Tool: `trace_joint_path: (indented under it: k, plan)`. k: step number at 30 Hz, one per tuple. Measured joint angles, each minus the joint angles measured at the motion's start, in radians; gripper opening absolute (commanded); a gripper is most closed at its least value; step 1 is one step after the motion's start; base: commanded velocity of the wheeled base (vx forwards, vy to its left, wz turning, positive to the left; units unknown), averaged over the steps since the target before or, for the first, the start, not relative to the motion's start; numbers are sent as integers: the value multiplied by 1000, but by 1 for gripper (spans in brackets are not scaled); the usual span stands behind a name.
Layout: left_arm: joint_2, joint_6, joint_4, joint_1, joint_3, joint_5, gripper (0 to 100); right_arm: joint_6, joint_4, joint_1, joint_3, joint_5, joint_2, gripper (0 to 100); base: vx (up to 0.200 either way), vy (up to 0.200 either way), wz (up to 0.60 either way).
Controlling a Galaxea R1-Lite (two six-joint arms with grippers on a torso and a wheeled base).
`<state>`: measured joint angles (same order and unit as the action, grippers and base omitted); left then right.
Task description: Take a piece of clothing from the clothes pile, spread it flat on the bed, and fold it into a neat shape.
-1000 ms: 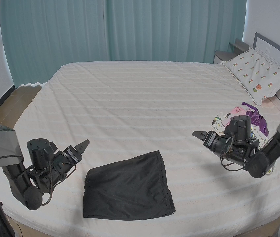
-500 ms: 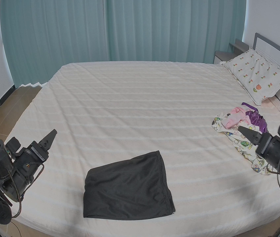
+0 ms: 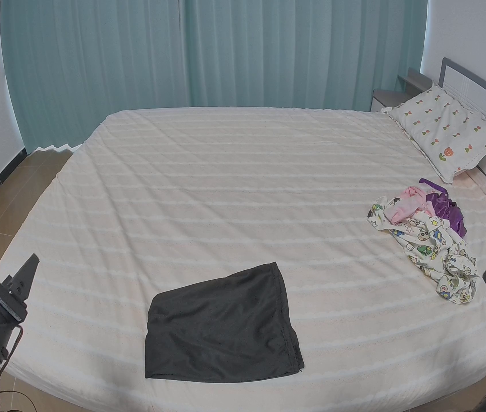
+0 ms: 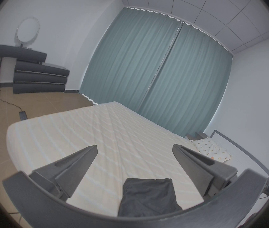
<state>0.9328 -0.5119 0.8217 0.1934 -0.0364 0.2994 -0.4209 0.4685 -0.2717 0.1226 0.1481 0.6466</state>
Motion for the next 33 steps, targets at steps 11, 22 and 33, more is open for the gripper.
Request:
trace_joint_path:
  k: [11,22,33]
  plan:
    - [-543,149,-492,-35,-14,89,100,128,-237,82,-82,-3,-346,100,0,0,0]
    - [-868,360,-670,-178,11,109,100,385,-412,242,-104,-174,-582,100,0,0,0]
    - [-918,367,-751,-193,19,-110,100,425,-434,270,-105,-245,-632,100,0,0,0]
